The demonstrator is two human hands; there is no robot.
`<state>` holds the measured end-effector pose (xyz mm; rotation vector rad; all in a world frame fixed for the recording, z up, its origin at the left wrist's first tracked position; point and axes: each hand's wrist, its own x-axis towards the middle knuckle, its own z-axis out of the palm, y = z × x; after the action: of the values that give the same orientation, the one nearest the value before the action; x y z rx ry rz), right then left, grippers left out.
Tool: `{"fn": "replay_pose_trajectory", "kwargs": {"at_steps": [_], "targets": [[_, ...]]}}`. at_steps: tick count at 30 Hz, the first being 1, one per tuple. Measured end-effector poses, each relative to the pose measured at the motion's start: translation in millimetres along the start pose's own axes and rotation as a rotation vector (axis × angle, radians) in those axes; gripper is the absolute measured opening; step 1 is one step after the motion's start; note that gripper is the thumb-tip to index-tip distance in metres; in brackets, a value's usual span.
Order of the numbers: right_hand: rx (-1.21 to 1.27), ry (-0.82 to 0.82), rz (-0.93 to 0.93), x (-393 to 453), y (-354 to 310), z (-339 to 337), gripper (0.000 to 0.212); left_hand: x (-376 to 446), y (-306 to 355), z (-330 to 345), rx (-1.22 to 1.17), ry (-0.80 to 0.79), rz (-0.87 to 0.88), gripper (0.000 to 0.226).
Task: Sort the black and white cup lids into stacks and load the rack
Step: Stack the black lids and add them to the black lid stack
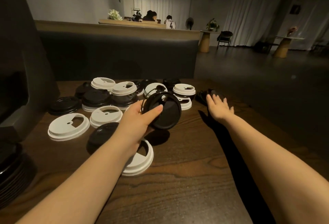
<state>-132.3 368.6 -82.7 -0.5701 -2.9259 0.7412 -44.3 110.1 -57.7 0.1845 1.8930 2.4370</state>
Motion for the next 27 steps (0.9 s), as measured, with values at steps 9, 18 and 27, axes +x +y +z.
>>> {"fn": "replay_pose_trajectory", "kwargs": {"at_steps": [9, 18, 27], "targets": [[-0.334, 0.021, -0.178, -63, -31, -5, 0.056, 0, 2, -6, -0.008, 0.037, -0.003, 0.018], [-0.013, -0.102, -0.045, -65, -36, 5, 0.079, 0, 6, -8, -0.062, 0.023, -0.06, 0.017], [0.246, -0.256, -0.18, -99, -51, 5, 0.077, -5, 8, -8, -0.122, 0.038, -0.094, 0.015]]}}
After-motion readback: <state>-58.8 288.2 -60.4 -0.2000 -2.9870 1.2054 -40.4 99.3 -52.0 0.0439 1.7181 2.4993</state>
